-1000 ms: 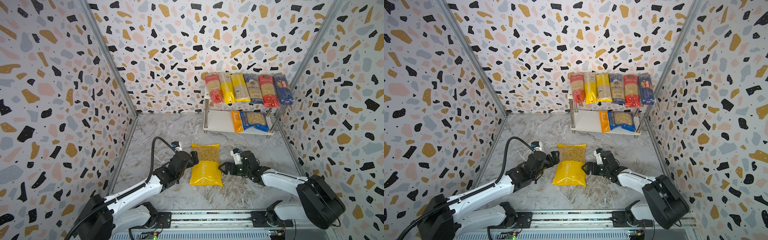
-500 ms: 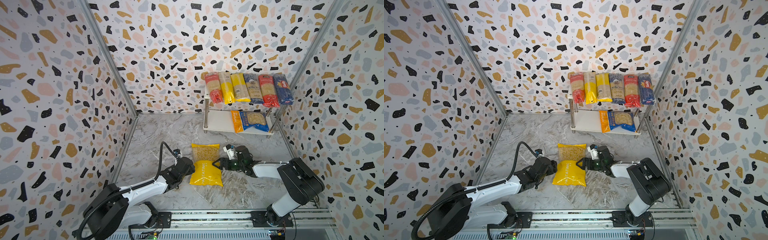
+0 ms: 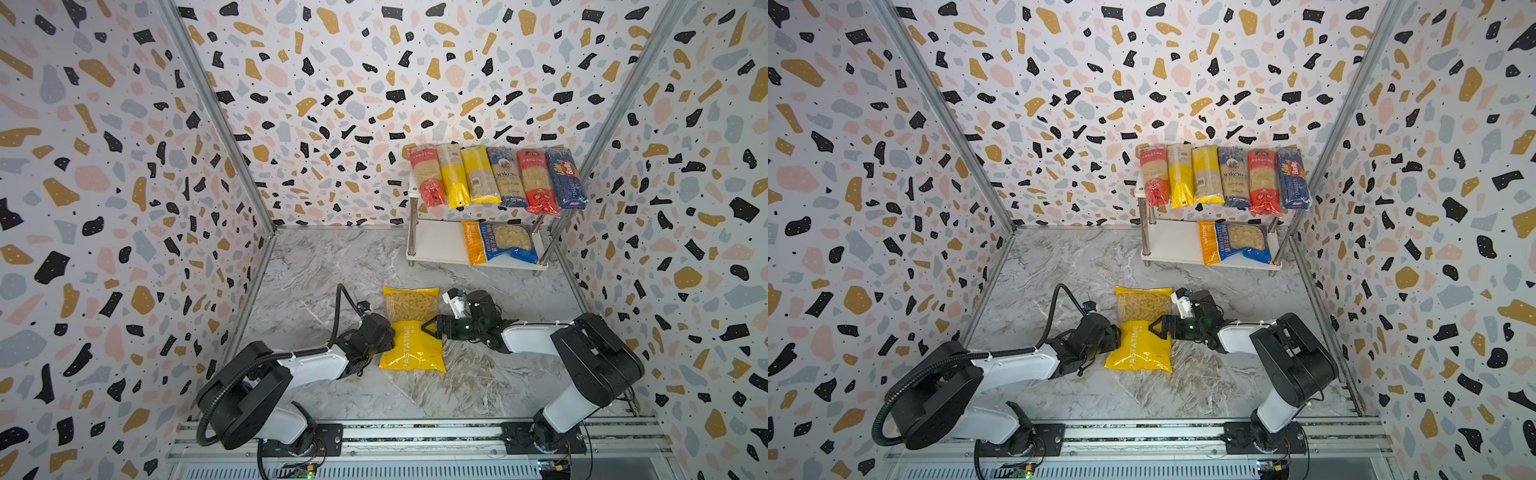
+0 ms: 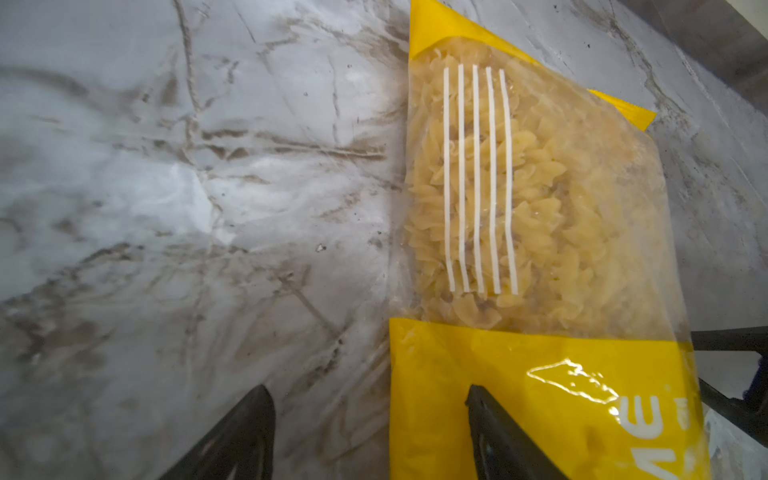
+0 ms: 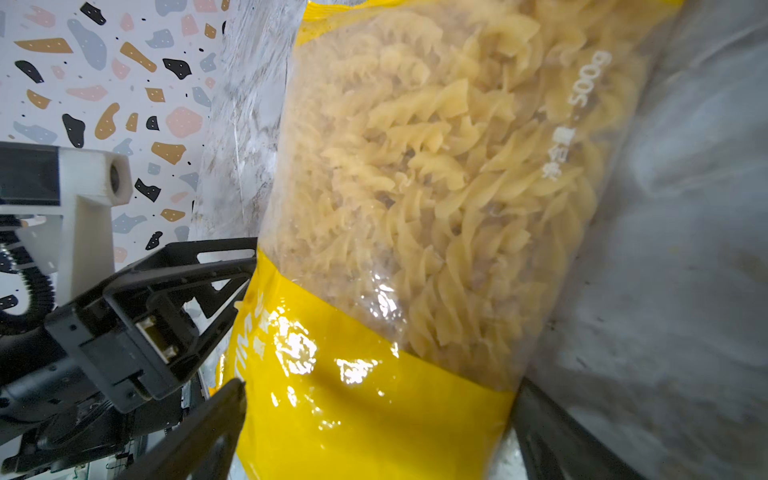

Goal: Place and organize the pasta boxes and bags onto the shelf

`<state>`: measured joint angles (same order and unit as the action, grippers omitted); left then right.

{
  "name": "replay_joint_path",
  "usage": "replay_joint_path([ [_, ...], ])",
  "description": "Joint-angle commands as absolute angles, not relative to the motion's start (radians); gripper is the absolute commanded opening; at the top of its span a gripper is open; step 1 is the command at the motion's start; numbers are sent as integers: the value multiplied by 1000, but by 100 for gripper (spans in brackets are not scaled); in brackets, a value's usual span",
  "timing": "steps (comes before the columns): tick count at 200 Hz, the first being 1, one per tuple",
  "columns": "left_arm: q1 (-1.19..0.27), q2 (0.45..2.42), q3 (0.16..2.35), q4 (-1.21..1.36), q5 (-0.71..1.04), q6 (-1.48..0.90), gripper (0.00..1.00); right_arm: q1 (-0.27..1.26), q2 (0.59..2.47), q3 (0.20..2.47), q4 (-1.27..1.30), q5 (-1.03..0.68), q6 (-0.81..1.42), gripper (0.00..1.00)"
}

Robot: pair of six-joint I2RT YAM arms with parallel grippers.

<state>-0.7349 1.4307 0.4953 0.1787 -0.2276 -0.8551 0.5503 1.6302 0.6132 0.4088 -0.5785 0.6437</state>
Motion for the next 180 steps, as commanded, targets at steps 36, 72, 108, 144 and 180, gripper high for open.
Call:
replay_joint_path([
  [36,-730,1497,503,285,-139,-832,66,585,1677,668,392,-558,665,99],
  [72,-730,1503,511,297,-113,-829,64,607,1707,686,422,-554,682,99],
  [108,-729,1506,520,294,-103,-822,63,630,1752,711,445,-555,698,99],
  [144,-730,1519,517,301,-95,-818,62,644,1775,737,456,-566,699,99],
  [180,-730,1515,501,311,-92,-818,62,656,1808,761,452,-583,701,99],
])
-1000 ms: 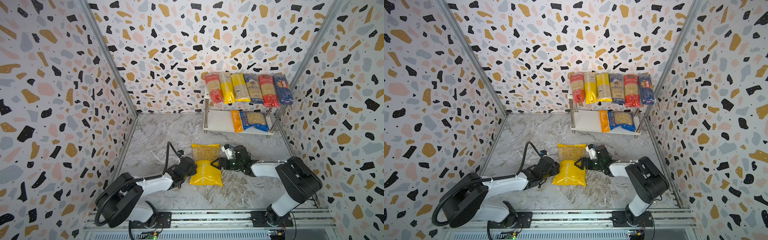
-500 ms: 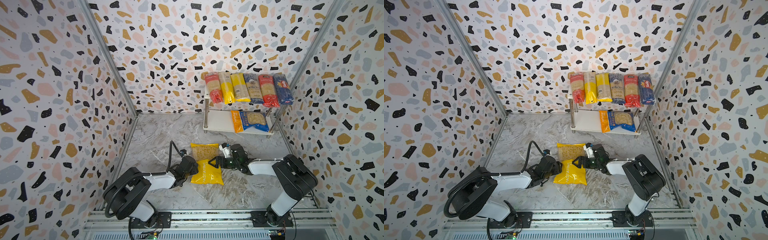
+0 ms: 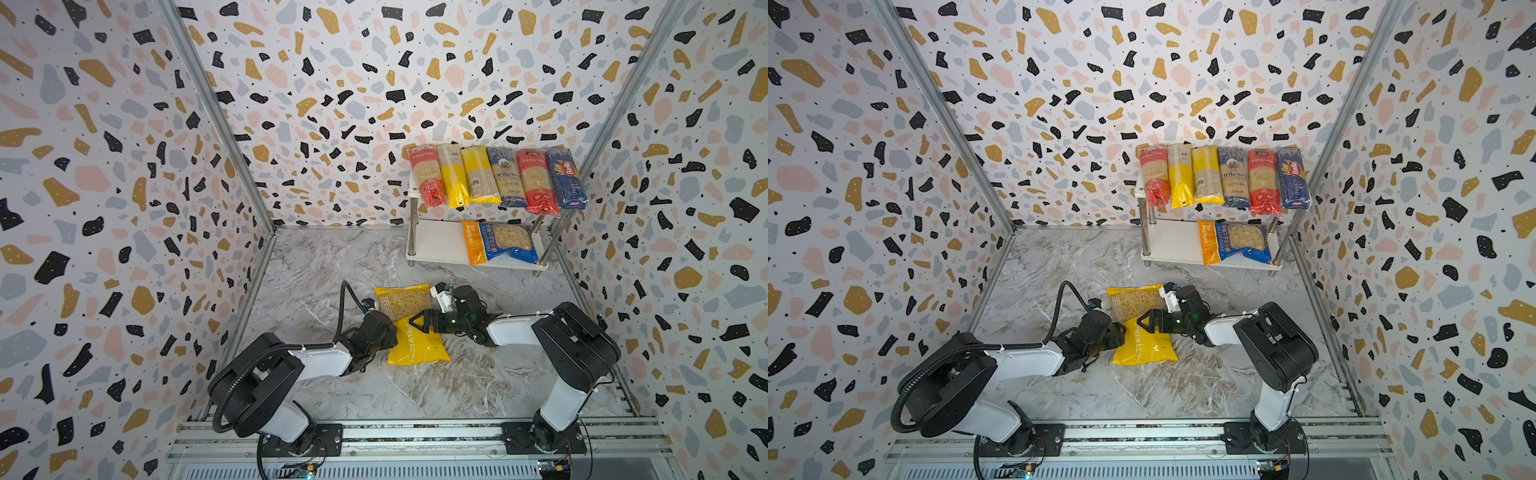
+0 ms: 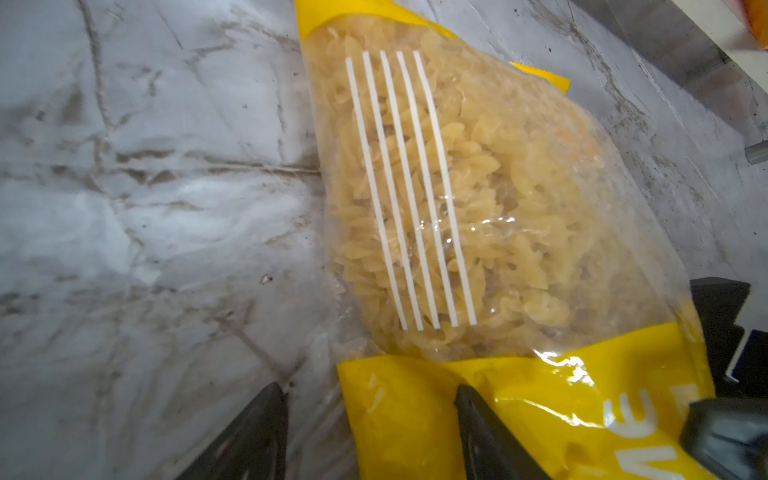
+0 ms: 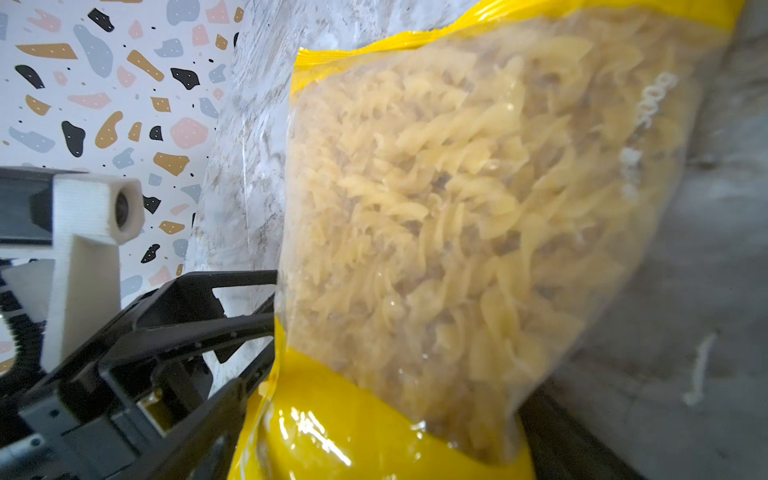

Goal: Place and organize the pasta boxes and bags onto the shelf

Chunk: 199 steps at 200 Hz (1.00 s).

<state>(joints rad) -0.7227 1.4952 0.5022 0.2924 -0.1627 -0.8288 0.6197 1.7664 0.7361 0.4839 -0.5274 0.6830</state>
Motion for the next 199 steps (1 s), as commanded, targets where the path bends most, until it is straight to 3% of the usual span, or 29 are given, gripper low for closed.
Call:
replay_joint_path([
  [1,-730,1515,500,313,-92,-818,62,656,1810,763,452,-584,700,99],
  [54,-730,1522,499,316,-99,-817,61,756,1826,816,417,-640,696,99],
  [101,-730,1466,474,287,-118,-798,62,788,1745,731,423,-642,706,97],
  [116,-729,1435,464,262,-132,-787,62,786,1736,718,422,-642,691,89],
  [141,-728,1375,445,204,-155,-778,62,775,1764,713,487,-686,700,63],
  [182,-728,1278,405,151,-183,-790,65,765,1843,720,681,-791,782,39],
  [199,-728,1240,391,131,-193,-793,66,765,1841,720,694,-795,785,35],
])
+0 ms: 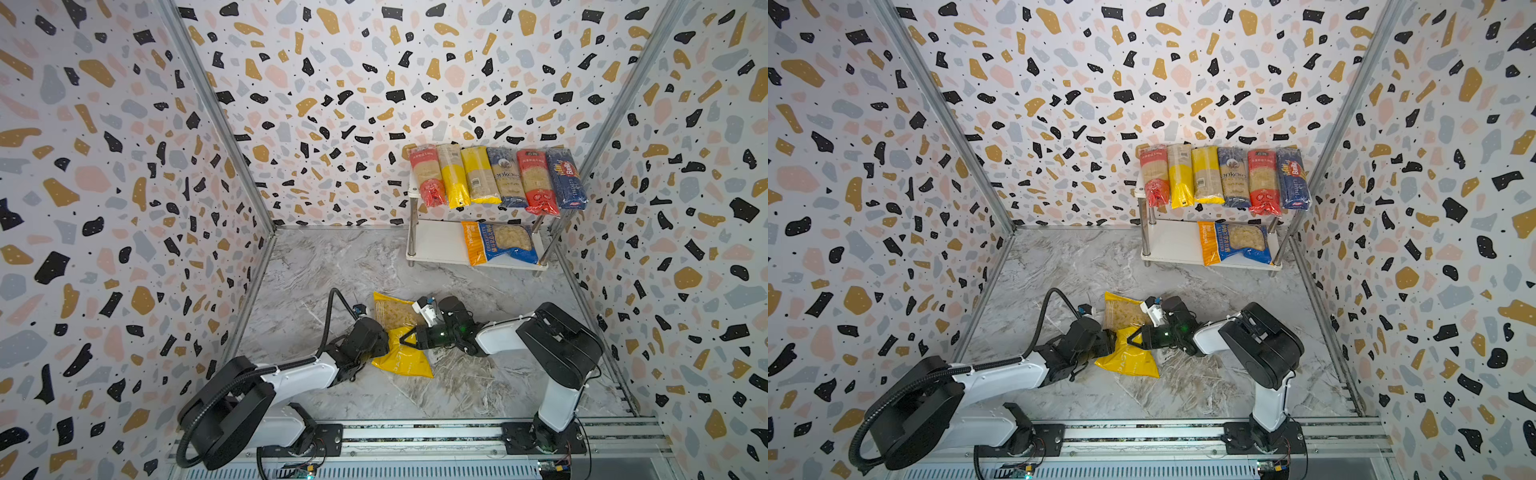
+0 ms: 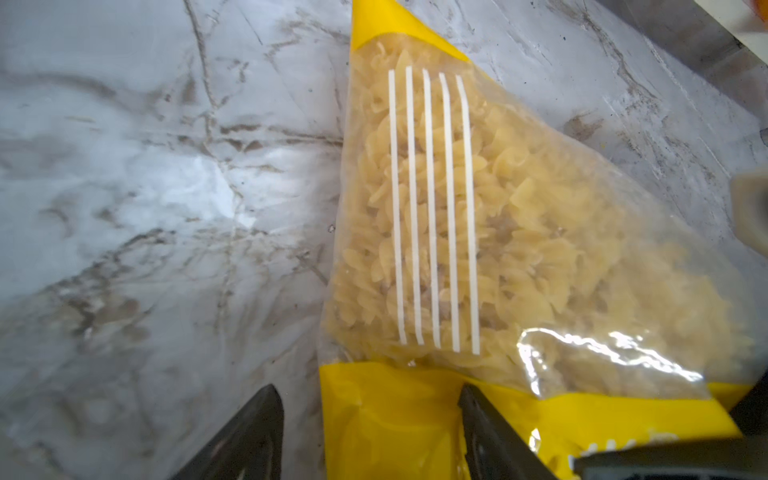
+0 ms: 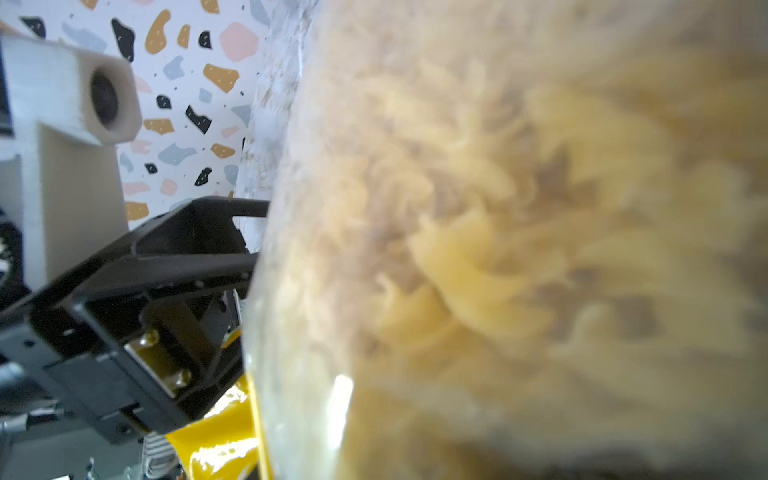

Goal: Place and organize the pasta boxes and bags onto the shelf

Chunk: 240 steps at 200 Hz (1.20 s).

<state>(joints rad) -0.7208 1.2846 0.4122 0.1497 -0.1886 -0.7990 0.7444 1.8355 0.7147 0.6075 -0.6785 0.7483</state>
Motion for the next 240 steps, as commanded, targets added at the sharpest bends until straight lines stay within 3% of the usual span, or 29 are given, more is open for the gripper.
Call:
replay_joint_path([
  [1,-728,1237,390,130,-194,-794,66,765,1839,719,695,-795,784,35],
  [143,-700,996,466,-128,-332,-767,74,714,1545,616,588,-755,726,12],
  [224,-670,844,504,-260,-387,-752,75,628,1373,612,468,-749,674,8],
  [231,-669,841,509,-264,-387,-748,78,616,1351,616,449,-748,667,8],
  [240,-669,838,516,-267,-387,-743,93,600,1326,622,423,-747,656,8],
])
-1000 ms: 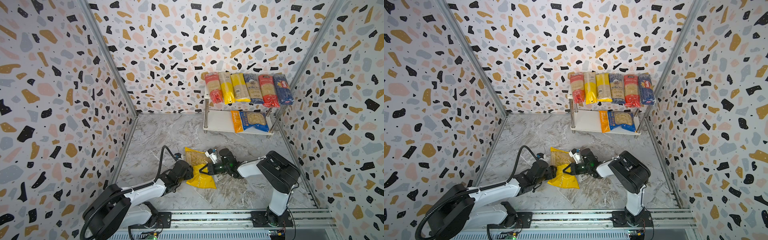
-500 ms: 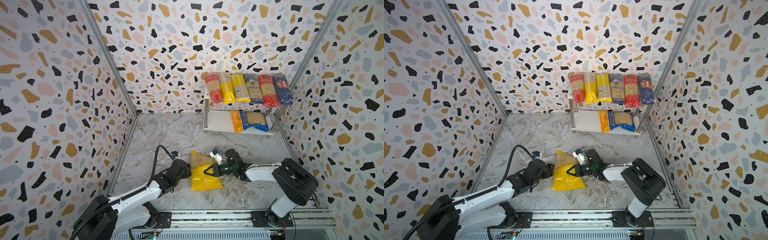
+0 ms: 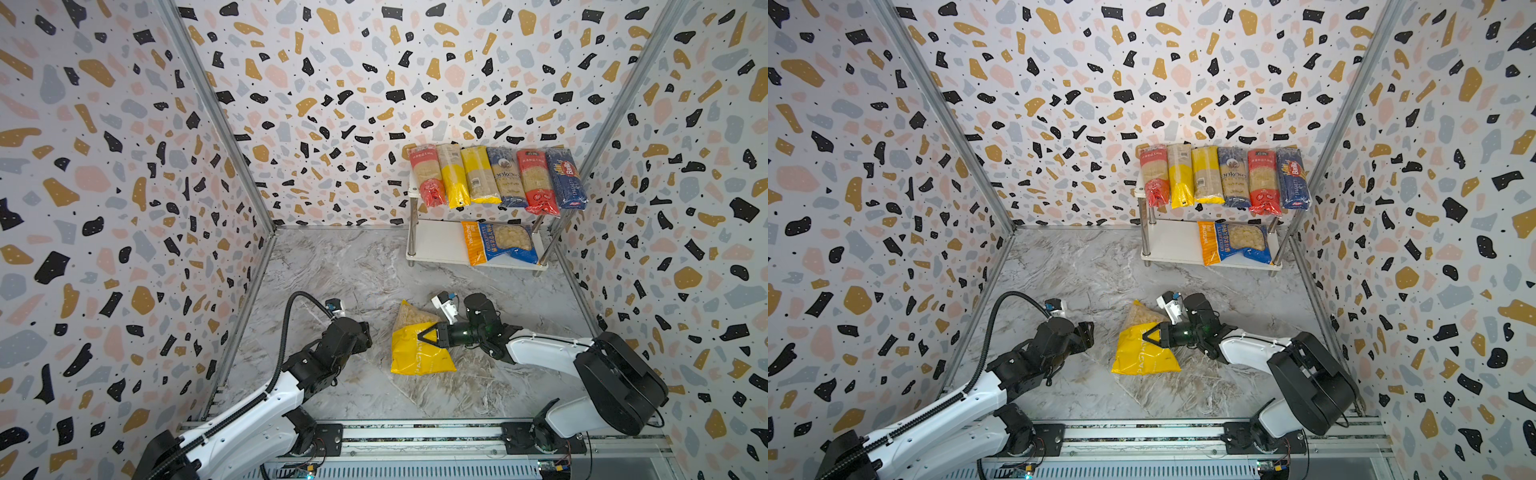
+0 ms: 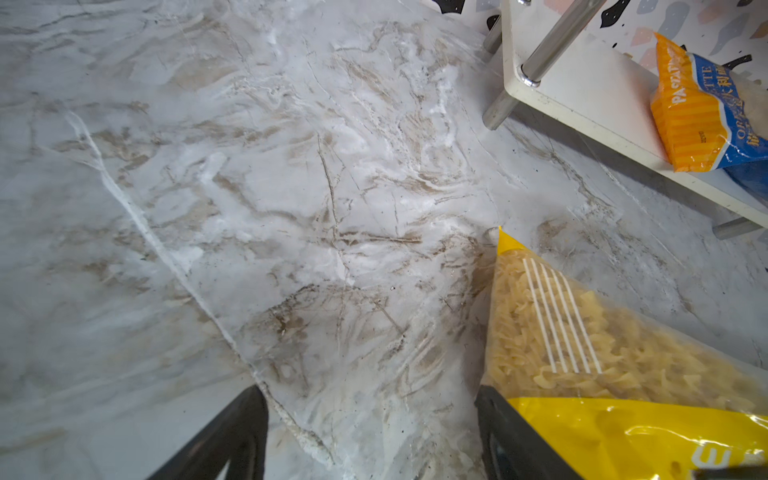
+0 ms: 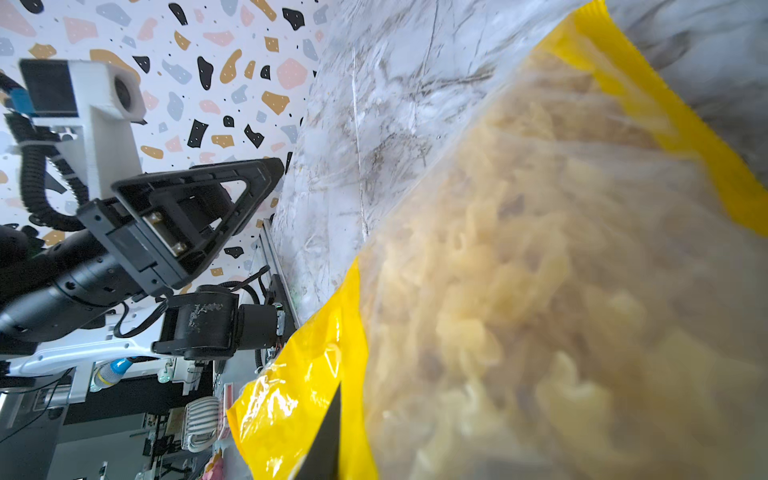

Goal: Place and organize the pasta boxes and bags onto the shelf
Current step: 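Carry the yellow fusilli bag with the right gripper toward the shelf while the left releases, then insert the fusilli bag with the right gripper onto the lower shelf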

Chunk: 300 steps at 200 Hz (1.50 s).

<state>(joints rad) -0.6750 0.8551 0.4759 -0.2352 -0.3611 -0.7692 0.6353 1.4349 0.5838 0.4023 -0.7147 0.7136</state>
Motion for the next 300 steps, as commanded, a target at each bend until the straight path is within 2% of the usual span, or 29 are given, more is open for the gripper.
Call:
replay_joint_path([
  [1,-669,838,516,-269,-387,-743,94,600,1324,624,419,-746,654,8],
  [6,-669,836,519,-270,-388,-741,100,591,1312,628,404,-746,647,8],
  [50,-666,830,558,-293,-413,-721,99,523,1244,681,312,-744,598,8],
  [95,-658,831,598,-314,-424,-703,99,420,1252,796,276,-800,580,8],
  [203,-613,810,672,-363,-443,-646,100,308,1459,1183,169,-787,429,7],
  [240,-584,818,677,-348,-436,-616,100,290,1518,1206,227,-746,392,7],
  [300,-533,837,695,-348,-399,-572,99,279,1554,1103,525,-660,415,7],
])
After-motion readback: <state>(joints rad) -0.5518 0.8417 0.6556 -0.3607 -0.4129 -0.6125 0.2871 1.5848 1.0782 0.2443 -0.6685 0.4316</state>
